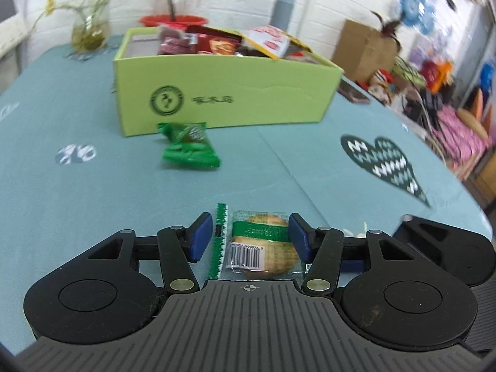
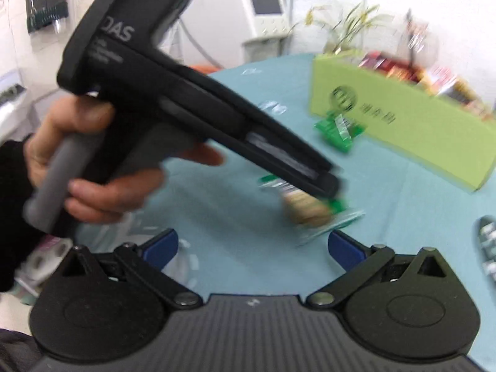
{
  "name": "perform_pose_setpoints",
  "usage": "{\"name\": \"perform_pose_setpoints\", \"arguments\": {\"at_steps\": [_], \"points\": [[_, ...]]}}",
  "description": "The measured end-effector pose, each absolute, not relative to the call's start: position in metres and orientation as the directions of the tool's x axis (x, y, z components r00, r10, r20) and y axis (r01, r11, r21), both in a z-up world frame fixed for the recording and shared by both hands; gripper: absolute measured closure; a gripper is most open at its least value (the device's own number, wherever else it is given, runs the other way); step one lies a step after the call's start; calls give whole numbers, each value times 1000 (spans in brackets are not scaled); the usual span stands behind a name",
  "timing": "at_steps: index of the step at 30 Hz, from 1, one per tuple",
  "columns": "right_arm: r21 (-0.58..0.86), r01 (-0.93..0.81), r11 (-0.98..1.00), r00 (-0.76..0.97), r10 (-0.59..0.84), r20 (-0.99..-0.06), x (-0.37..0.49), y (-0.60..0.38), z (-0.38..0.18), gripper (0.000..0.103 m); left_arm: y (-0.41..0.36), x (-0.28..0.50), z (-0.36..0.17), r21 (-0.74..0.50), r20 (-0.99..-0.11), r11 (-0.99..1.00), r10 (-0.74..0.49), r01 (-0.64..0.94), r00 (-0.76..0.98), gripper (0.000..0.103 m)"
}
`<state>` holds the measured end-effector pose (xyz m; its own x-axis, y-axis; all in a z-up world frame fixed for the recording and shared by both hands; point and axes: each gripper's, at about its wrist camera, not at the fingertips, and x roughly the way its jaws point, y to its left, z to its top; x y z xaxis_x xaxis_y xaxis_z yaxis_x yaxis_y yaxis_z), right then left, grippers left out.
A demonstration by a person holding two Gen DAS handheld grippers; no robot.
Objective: Organize snacks
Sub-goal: 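Grasp the green-wrapped round biscuit with the left gripper and lift, then lower the biscuit into the green box and open the left gripper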
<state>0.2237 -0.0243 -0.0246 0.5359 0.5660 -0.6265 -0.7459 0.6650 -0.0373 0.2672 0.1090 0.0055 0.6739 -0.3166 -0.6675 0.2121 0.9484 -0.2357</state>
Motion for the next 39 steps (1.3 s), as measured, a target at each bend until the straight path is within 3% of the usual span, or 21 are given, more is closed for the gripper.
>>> {"name": "perform_pose_setpoints", "arguments": {"at_steps": [5,9,13,18,24,25,26,27,28,31,39], "points": [[-87,-725,684,592,553,-587,258,-23,-23,1,141,248,11,-413,-642,908,-345,71,685,61],[-11,-743,669,518,564,-643,286,-11,-36,1,157,235,3,-505,-643,863,-375,-2,668,62],[52,-765,642,466,607,-643,263,-18,-35,1,157,227,1,-500,-647,866,-371,-3,666,62],[-52,-719,693,564,538,-626,262,-13,-31,1,134,243,-4,-474,-669,880,-388,37,634,63],[-30,-767,641,503,572,-648,269,-4,-40,4,128,242,-5,-451,-669,892,-359,29,651,62],[-7,-769,640,493,585,-644,269,-3,-40,4,129,241,-6,-450,-667,893,-357,29,654,67],[-17,-773,634,498,590,-636,266,-2,-38,19,128,240,-6,-441,-667,897,-352,33,657,69],[-18,-773,635,502,593,-629,265,-1,-34,24,125,242,-6,-417,-671,908,-335,36,661,77],[-10,-755,655,512,580,-634,266,-1,-31,26,122,243,-5,-382,-672,924,-302,33,676,80],[43,-727,685,511,582,-632,279,-8,-26,26,115,256,-2,-337,-671,941,-264,31,693,88],[62,-737,673,560,660,-500,309,1,22,22,142,295,46,-343,-592,938,-251,42,765,87]]}}
